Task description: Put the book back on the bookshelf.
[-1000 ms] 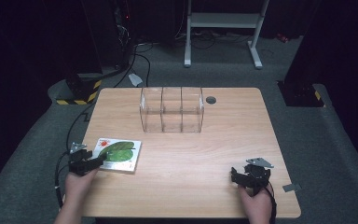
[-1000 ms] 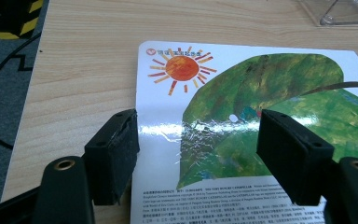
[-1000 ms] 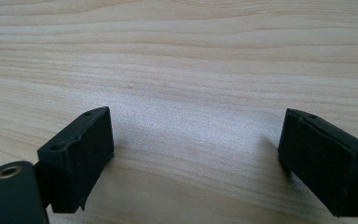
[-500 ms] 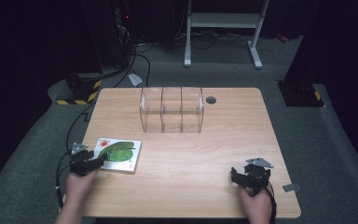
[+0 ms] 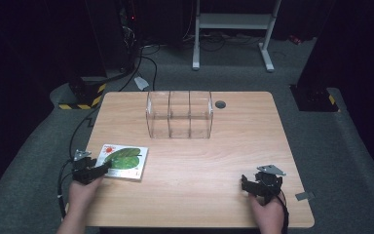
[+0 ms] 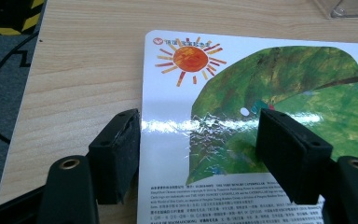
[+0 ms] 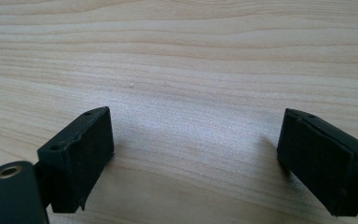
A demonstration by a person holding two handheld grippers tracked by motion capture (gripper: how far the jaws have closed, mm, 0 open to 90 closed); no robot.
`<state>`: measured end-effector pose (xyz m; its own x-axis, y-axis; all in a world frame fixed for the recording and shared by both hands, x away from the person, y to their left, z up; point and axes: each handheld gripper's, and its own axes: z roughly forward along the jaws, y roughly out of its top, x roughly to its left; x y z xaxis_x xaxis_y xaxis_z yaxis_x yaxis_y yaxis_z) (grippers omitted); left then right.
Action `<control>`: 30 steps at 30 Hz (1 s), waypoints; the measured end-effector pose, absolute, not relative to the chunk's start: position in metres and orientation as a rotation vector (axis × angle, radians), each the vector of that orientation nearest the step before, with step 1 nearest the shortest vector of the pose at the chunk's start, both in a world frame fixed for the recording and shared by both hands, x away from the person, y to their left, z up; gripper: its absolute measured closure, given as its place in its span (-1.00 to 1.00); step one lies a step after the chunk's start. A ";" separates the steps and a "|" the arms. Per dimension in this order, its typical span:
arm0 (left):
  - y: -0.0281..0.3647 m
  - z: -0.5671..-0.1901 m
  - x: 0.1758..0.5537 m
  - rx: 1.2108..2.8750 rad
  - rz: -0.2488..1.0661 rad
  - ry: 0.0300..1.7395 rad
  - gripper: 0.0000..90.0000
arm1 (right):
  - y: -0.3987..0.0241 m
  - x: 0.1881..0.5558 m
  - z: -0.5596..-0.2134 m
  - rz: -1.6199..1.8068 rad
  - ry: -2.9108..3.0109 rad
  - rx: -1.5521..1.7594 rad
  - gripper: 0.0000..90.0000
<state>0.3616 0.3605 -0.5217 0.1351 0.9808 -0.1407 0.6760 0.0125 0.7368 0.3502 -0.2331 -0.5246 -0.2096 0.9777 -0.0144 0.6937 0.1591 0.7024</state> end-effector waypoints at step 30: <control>0.337 -0.518 0.360 1.812 0.496 1.504 -0.02 | -0.233 0.350 -0.525 0.792 1.972 1.571 -0.77</control>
<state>0.3602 0.3373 -0.5183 0.2456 0.9579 -0.1486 0.6814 -0.0616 0.7293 0.3504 -0.2334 -0.5246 -0.2143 0.9765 -0.0223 0.6901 0.1675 0.7041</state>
